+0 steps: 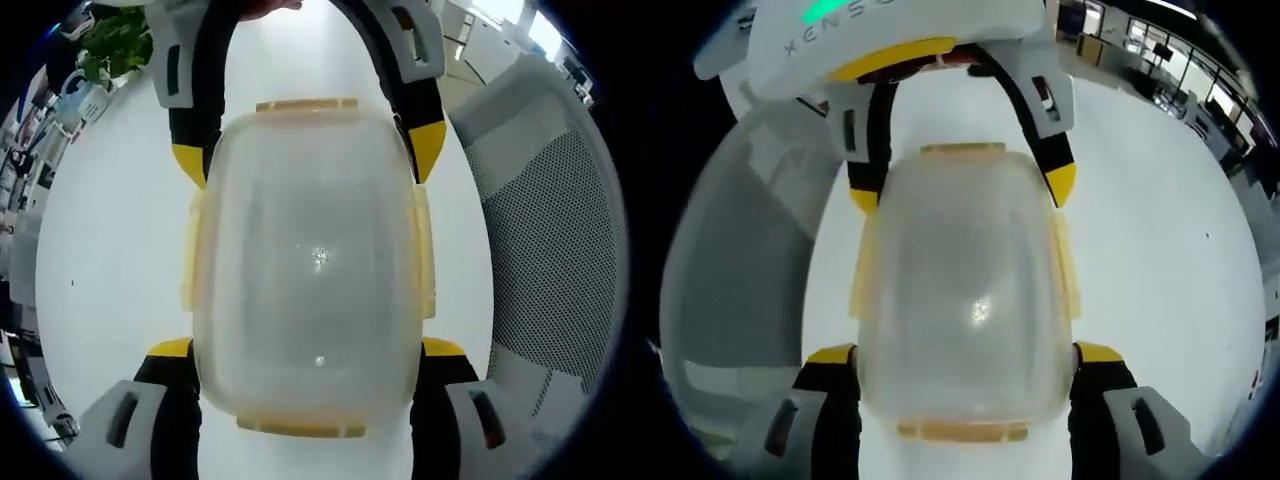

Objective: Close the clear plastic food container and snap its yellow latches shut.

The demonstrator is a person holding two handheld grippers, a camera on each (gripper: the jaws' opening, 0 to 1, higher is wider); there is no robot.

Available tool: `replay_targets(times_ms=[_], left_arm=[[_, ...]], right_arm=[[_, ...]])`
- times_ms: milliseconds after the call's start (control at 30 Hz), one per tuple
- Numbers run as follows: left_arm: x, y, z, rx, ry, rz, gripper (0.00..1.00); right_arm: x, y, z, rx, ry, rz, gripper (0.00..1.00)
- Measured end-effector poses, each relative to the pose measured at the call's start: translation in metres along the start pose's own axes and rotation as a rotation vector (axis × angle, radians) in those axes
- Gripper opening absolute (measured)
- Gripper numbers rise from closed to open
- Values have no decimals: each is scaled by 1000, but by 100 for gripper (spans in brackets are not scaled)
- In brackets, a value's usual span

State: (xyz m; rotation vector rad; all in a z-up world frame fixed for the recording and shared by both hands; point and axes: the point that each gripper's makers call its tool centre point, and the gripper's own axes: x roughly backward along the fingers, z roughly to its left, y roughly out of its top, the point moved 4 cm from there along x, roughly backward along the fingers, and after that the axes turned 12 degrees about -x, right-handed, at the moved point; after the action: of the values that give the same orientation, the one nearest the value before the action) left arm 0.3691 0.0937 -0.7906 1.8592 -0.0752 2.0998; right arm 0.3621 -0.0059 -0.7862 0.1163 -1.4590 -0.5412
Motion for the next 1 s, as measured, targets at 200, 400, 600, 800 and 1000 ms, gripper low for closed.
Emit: replay_targets(times_ms=[200, 400, 600, 800, 1000], left_arm=[[1, 0, 0, 2, 4, -9, 88], [1, 0, 0, 4, 10, -26, 87], [2, -7, -2, -1, 4, 3, 88], [5, -20, -5, 5, 4, 10, 88], [7, -29, -8, 12, 3, 27, 88]], right_arm=[[-1, 0, -1, -2, -1, 1, 87], [-1, 0, -1, -3, -4, 7, 86], [-4, 8, 1, -2, 1, -2, 87], [-9, 19, 3, 4, 2, -7, 87], [-13, 28, 6, 13, 6, -8, 87]])
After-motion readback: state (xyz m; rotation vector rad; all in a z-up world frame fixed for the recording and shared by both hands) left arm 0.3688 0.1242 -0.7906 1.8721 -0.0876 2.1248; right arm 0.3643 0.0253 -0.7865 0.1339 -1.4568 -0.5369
